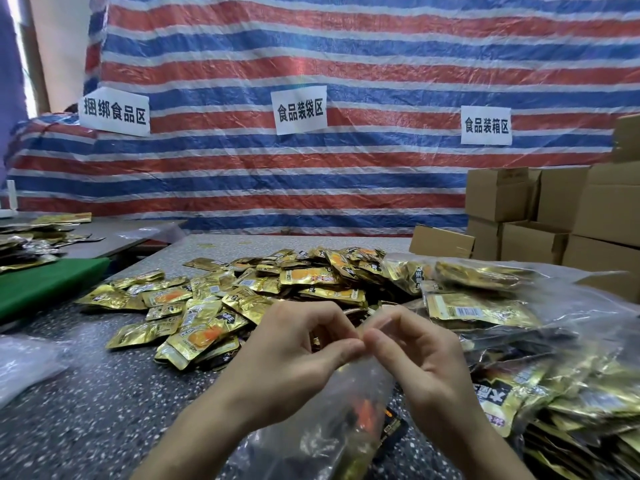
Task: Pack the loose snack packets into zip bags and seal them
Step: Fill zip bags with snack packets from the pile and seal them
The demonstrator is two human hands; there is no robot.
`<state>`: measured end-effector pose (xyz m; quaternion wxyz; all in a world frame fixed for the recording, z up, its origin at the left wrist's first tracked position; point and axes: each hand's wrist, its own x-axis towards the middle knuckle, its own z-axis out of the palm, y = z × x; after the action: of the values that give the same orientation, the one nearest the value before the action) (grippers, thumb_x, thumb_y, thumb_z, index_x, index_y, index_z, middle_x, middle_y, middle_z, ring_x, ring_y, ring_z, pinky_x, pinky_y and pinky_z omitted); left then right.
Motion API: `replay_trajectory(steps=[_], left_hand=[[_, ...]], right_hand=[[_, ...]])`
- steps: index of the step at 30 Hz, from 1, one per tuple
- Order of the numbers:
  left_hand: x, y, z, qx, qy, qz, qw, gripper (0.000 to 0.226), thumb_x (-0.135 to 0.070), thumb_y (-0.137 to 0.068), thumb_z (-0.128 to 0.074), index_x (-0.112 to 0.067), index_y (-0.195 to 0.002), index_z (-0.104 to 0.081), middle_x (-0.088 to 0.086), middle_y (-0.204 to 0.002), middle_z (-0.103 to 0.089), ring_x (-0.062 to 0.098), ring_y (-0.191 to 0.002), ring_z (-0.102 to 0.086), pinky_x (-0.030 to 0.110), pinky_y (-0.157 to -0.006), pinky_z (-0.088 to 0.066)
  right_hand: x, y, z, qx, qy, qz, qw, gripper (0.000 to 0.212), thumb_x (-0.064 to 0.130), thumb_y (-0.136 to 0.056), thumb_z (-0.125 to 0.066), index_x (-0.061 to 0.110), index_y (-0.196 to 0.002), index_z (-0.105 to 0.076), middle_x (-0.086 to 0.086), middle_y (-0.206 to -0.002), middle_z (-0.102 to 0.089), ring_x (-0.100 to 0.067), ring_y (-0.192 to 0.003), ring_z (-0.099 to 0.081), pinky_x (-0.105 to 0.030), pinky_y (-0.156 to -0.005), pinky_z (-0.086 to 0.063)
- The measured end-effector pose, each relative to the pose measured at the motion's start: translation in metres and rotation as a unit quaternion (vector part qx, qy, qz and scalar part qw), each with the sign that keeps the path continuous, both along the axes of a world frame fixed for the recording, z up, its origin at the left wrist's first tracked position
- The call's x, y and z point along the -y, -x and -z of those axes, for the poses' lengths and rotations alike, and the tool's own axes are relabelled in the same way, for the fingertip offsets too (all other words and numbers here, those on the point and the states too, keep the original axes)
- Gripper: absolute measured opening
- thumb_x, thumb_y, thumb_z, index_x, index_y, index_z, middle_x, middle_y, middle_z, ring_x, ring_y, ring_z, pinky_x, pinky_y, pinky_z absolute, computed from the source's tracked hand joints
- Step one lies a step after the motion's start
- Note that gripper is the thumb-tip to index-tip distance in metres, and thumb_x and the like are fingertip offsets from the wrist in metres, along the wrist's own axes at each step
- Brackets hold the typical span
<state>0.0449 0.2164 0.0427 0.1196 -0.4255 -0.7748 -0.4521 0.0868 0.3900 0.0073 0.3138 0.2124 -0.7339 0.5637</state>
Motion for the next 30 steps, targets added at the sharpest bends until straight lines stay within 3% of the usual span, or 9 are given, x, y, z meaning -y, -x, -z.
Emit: replay_trajectory(steps=[3,8,12,15,21,27,30], left_hand=[[0.002,0.002,0.001,0.031,0.019,0.025,0.999,0.007,-0.026,-0.088,-0.073,-0.024,-0.082,-0.072,-0.01,-0.075,-0.069,0.004,-0.066,-0.062,0.017,-0.06,-0.046],[0.002,0.003,0.004,0.004,0.004,-0.025,1.0,0.015,-0.021,-0.087,-0.075,-0.023,-0.074,-0.07,-0.01,-0.066,-0.066,0.004,-0.059,-0.056,0.021,-0.055,-0.043],[0.003,0.003,0.003,0.011,-0.029,-0.017,0.999,0.015,-0.015,-0.085,-0.077,-0.021,-0.072,-0.072,-0.004,-0.067,-0.069,0.018,-0.065,-0.063,0.04,-0.061,-0.05],[0.007,0.003,0.002,0.036,-0.013,0.01,0.999,0.007,-0.021,-0.086,-0.077,-0.019,-0.079,-0.076,-0.001,-0.073,-0.072,0.023,-0.07,-0.066,0.046,-0.065,-0.052],[0.008,0.003,0.005,0.006,0.023,-0.006,1.0,0.018,-0.028,-0.089,-0.072,-0.015,-0.076,-0.07,0.004,-0.069,-0.066,0.024,-0.066,-0.059,0.045,-0.061,-0.047],[0.01,0.003,0.007,-0.037,-0.01,0.009,0.999,0.018,-0.03,-0.082,-0.073,-0.015,-0.072,-0.072,-0.004,-0.066,-0.066,0.016,-0.064,-0.06,0.039,-0.058,-0.047],[0.011,0.003,0.006,0.001,0.001,0.028,1.0,0.027,-0.043,-0.084,-0.074,-0.016,-0.078,-0.074,0.0,-0.072,-0.069,0.02,-0.067,-0.064,0.045,-0.062,-0.051]], right_hand=[[0.001,0.003,0.001,-0.01,0.006,0.019,1.0,0.012,0.017,-0.088,-0.061,0.013,-0.079,-0.067,-0.005,-0.076,-0.068,-0.019,-0.072,-0.064,-0.031,-0.066,-0.049],[0.006,0.005,0.006,-0.022,0.02,0.047,0.998,0.008,0.021,-0.087,-0.061,0.023,-0.082,-0.066,-0.002,-0.08,-0.068,-0.013,-0.072,-0.063,-0.021,-0.065,-0.048],[0.005,0.003,0.005,-0.008,0.014,-0.012,1.0,0.007,0.026,-0.084,-0.069,0.022,-0.078,-0.068,-0.006,-0.086,-0.068,-0.019,-0.08,-0.064,-0.028,-0.071,-0.049],[0.002,0.005,0.004,0.007,0.006,0.002,1.0,0.01,0.024,-0.085,-0.072,0.023,-0.075,-0.069,-0.009,-0.085,-0.068,-0.018,-0.075,-0.062,-0.028,-0.068,-0.047],[0.006,0.005,0.009,-0.008,0.057,0.017,0.998,0.009,0.021,-0.093,-0.066,0.019,-0.085,-0.068,-0.006,-0.079,-0.069,-0.015,-0.07,-0.064,-0.019,-0.059,-0.05],[0.002,0.003,0.006,0.02,-0.001,-0.002,1.0,0.008,0.026,-0.082,-0.071,0.019,-0.082,-0.074,-0.009,-0.083,-0.073,-0.026,-0.076,-0.069,-0.037,-0.067,-0.055],[0.002,0.003,0.006,0.009,0.01,-0.003,1.0,0.006,0.021,-0.084,-0.07,0.019,-0.08,-0.073,-0.01,-0.081,-0.072,-0.025,-0.072,-0.068,-0.031,-0.063,-0.055]])
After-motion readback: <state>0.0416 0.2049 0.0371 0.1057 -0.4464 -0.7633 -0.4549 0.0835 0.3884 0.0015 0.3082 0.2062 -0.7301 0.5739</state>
